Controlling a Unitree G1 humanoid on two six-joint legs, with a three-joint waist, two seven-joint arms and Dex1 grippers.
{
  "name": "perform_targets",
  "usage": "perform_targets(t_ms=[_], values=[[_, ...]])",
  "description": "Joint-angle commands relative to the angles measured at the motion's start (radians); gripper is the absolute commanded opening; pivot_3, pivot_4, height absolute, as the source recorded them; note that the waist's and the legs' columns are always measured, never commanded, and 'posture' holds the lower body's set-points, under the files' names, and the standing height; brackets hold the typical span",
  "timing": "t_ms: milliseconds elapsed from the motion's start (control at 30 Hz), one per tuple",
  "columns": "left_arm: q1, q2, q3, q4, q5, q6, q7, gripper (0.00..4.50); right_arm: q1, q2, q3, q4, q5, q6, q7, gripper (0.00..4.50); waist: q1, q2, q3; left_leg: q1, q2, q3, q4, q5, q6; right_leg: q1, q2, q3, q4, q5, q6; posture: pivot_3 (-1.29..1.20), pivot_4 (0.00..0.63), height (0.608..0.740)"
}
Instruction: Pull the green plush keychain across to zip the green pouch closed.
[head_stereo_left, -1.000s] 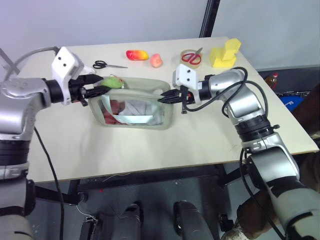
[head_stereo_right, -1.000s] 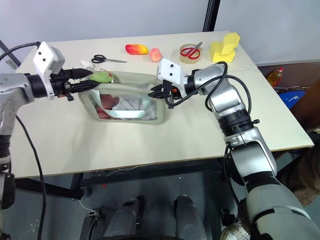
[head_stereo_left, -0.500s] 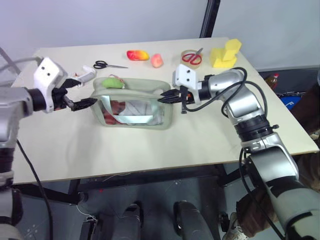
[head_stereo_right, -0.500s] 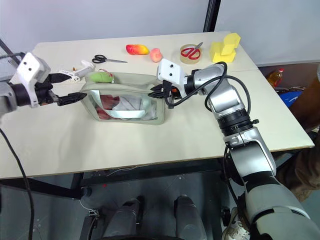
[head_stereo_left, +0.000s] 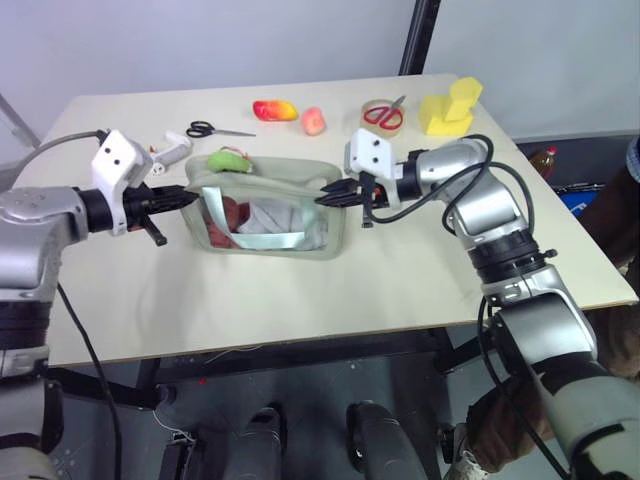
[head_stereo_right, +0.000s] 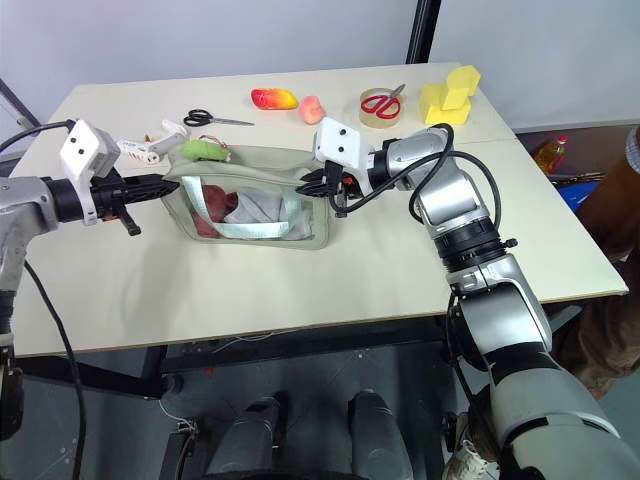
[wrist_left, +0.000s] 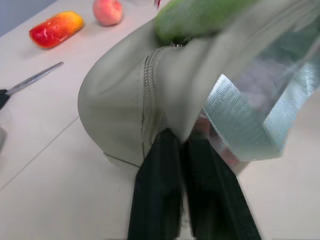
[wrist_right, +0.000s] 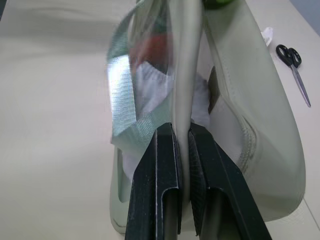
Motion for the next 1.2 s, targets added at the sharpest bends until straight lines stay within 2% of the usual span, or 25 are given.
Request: perform_targets(t_ms=[33,167,267,500,600,800,967,1200], values=[[0.011,0.013,0.041,-0.049,-0.014,0.015,0.017,0.12,-0.016,0.004,-0.005,-0.006,0.000,-0.003,-0.003,0.00,0.000,0.000,0.000,0.000,0.000,0.000,0.000,0.000,0.000,0.000,0.000,0.000,0.000,0.000,0.000,0.00,0.150,0.740],[0.023,0.004,0.044,-0.084,-0.025,0.036,0.033,0.12,-0.028,0.005,-0.004,0.018,-0.006,-0.014,-0.005,0.00,0.000,0.000,0.000,0.000,0.000,0.000,0.000,0.000,0.000,0.000,0.000,0.000,0.000,0.000,0.000,0.00,0.150,0.740],[0.041,0.006,0.052,-0.108,-0.034,0.051,0.041,0.00,-0.059,-0.005,-0.008,0.049,0.001,-0.008,0.021,1.06,0.000,0.000,0.000,0.000,0.000,0.000,0.000,0.000,0.000,0.000,0.000,0.000,0.000,0.000,0.000,0.00,0.150,0.740],[0.072,0.014,0.068,-0.145,-0.047,0.069,0.053,0.00,-0.203,-0.003,-0.032,0.177,-0.021,-0.102,0.011,4.47,0.000,0.000,0.000,0.000,0.000,0.000,0.000,0.000,0.000,0.000,0.000,0.000,0.000,0.000,0.000,0.00,0.150,0.740],[0.080,0.018,0.074,-0.158,-0.052,0.079,0.057,0.00,-0.242,0.024,-0.049,0.155,0.015,-0.074,0.013,4.47,-0.001,0.000,0.000,0.000,0.000,0.000,0.000,0.000,0.000,0.000,0.000,0.000,0.000,0.000,0.000,0.00,0.150,0.740],[0.085,0.015,0.088,-0.177,-0.056,0.095,0.067,0.00,-0.220,0.174,-0.037,0.042,0.066,0.019,-0.038,4.47,-0.002,0.000,0.000,0.000,0.000,0.000,-0.001,0.000,0.000,-0.001,0.000,0.000,0.001,0.000,0.000,0.00,0.150,0.740],[0.083,0.006,0.078,-0.179,-0.057,0.096,0.067,0.00,-0.265,0.292,-0.015,0.188,0.018,-0.061,-0.121,4.47,0.001,0.000,0.000,0.000,0.000,-0.001,0.000,0.000,0.000,-0.001,0.000,0.000,0.001,0.000,0.000,0.00,0.150,0.740],[0.058,0.007,0.062,-0.160,-0.051,0.091,0.065,0.00,-0.314,0.353,-0.009,0.346,-0.015,-0.153,-0.162,4.47,-0.001,0.000,0.000,0.000,0.000,-0.001,-0.001,0.000,0.000,-0.001,0.000,0.000,0.001,0.000,0.000,0.00,0.150,0.740]])
